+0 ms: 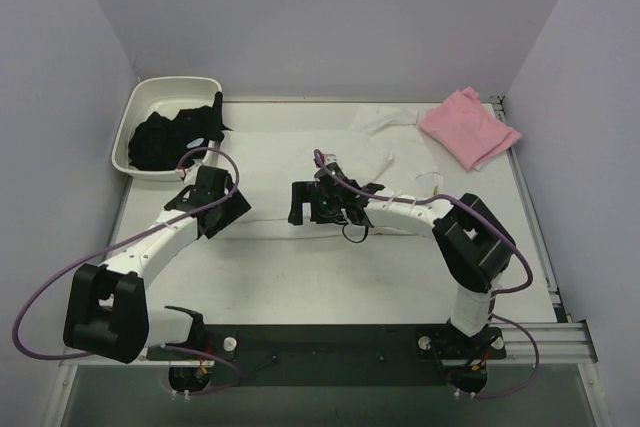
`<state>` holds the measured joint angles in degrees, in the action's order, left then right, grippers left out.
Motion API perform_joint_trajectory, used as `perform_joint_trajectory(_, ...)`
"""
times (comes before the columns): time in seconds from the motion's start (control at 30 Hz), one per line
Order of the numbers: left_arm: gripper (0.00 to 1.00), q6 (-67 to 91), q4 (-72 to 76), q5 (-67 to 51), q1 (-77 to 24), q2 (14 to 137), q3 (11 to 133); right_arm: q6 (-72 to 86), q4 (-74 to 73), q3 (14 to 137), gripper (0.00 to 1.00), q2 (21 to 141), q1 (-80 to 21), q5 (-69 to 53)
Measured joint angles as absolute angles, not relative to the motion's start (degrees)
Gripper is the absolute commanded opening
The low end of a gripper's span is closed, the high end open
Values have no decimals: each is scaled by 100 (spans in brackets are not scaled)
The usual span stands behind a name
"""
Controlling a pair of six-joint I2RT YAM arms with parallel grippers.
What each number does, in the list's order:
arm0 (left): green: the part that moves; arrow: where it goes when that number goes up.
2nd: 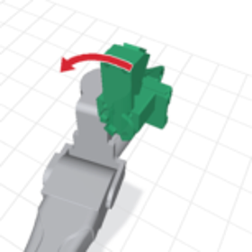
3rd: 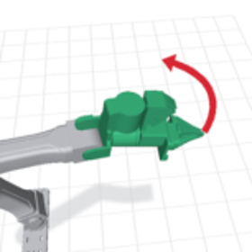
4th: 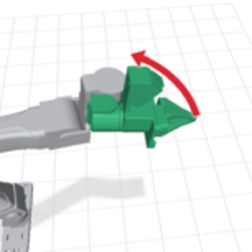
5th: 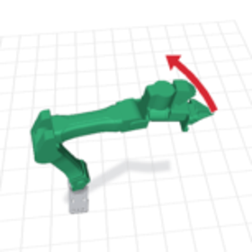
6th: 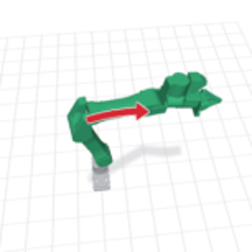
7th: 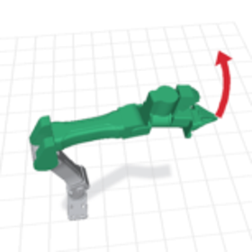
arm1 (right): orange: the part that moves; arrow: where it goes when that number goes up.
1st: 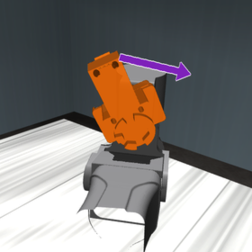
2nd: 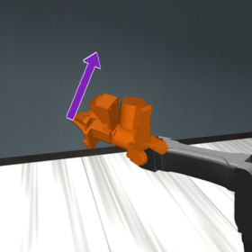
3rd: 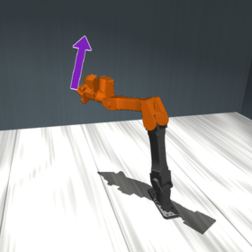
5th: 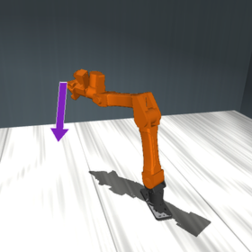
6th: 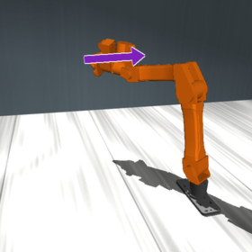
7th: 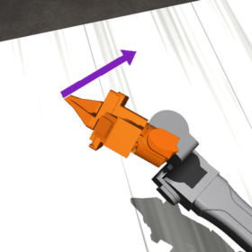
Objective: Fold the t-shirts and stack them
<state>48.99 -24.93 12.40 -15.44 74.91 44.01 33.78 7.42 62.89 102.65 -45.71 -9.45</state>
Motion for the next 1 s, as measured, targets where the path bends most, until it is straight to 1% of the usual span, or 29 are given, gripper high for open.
perform_joint_trajectory(0.2,88,4912,-2486,1280,-1544,7227,4263,3575,888,6359,96,10641,-4657,-1007)
perform_joint_trajectory(0.5,88,4908,-2484,1334,-1544,7030,4130,3649,1026,6622,96,10884,-4703,-1052)
perform_joint_trajectory(1.0,88,4860,-2486,1376,-1483,6792,4034,3581,1055,7356,96,11522,-4703,-871)
